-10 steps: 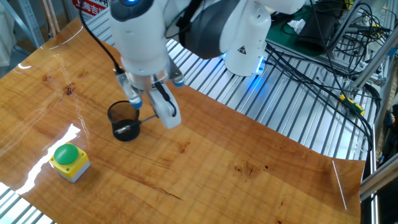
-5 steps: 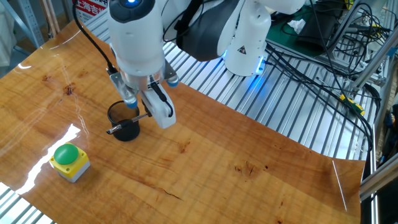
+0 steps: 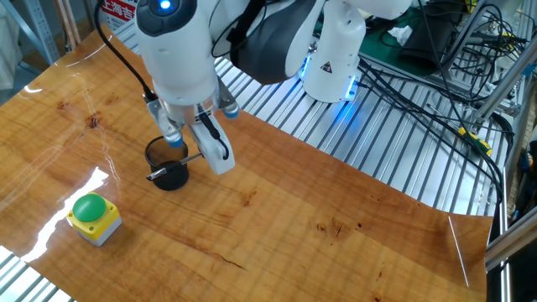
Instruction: Put the pen into the pen holder
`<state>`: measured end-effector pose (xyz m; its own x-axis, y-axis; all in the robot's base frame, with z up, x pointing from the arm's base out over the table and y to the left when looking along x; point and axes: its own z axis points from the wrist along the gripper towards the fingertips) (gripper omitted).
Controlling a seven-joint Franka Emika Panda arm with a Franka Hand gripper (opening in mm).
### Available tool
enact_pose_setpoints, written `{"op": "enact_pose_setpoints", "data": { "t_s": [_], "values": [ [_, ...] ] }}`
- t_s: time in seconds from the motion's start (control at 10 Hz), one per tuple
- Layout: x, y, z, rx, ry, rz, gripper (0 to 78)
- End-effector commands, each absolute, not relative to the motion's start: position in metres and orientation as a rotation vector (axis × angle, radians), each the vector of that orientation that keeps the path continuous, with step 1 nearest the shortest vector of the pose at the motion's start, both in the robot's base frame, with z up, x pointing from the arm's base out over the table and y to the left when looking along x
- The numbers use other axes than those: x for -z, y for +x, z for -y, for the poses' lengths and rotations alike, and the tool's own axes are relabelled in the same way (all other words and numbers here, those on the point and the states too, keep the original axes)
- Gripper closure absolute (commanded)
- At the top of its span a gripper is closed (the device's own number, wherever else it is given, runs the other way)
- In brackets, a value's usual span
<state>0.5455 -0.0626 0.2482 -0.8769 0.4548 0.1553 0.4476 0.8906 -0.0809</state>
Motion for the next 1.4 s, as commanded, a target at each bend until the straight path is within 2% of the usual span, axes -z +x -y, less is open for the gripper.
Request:
{"op": "enact_pose_setpoints", "data": {
  "t_s": [0.1, 0.4, 1.0, 1.4],
  "values": [
    [-0.2506, 0.5395, 0.0622, 0.184, -0.972, 2.484, 75.9],
    [-0.2523, 0.5372, 0.0630, 0.245, -1.092, 2.357, 75.9],
    [-0.2522, 0.5373, 0.0629, 0.254, -1.183, 2.346, 75.9],
    [-0.2522, 0.5373, 0.0629, 0.339, -1.293, 2.300, 75.9]
  ]
}}
